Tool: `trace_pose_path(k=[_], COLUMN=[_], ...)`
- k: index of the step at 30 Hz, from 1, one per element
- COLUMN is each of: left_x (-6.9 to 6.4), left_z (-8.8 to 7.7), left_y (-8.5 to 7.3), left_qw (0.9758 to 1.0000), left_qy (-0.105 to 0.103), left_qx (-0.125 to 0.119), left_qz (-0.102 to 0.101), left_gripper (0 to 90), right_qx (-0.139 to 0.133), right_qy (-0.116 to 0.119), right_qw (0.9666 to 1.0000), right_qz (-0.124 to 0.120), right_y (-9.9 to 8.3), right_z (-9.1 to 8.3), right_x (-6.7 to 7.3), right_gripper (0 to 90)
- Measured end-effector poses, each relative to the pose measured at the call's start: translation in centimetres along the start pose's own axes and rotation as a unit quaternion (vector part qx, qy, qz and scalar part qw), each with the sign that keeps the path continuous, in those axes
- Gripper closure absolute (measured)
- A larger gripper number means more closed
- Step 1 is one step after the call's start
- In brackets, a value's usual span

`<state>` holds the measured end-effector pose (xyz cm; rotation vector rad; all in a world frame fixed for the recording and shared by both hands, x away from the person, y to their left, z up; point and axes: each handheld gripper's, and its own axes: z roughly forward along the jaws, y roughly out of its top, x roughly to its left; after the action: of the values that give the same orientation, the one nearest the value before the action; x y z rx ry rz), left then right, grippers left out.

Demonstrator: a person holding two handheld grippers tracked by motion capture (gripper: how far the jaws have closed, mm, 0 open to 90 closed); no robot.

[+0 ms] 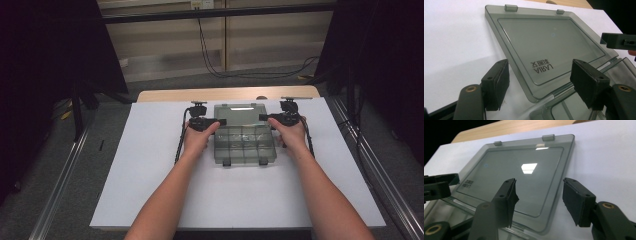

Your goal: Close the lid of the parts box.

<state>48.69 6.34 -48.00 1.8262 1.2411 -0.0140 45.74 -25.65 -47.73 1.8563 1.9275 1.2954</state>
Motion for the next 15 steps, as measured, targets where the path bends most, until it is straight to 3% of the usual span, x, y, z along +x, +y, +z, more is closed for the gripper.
trace_pose_path(k=[2,3,8,11,15], left_x=[-0.2,-0.1,-0.1,0.1,0.3], left_z=[0.3,0.4,0.6,0.7,0.8], left_y=[-0.1,-0.1,-0.2,-0.2,-0.3], left_qw=[0.9999,0.9999,1.0000,0.9999,0.9997], left_qy=[0.012,0.010,0.010,0.006,0.001], left_qx=[-0.001,0.004,0.001,0.002,0.000], left_qz=[-0.005,0.003,0.000,-0.008,-0.024], left_gripper=[31.9,32.8,33.1,33.7,36.5], right_qx=[0.010,0.016,0.024,0.030,0.034], right_qy=[0.002,0.002,0.019,0.013,0.025], right_qw=[0.9999,0.9999,0.9992,0.9993,0.9989], right_qz=[0.002,0.005,0.024,0.015,0.021], right_y=[-0.1,-0.1,-0.3,-0.4,-0.4], right_z=[0.1,0.2,0.6,0.8,0.9], right_x=[-0.2,-0.4,-0.9,-1.1,-1.2], right_gripper=[44.5,45.1,47.2,47.5,50.7])
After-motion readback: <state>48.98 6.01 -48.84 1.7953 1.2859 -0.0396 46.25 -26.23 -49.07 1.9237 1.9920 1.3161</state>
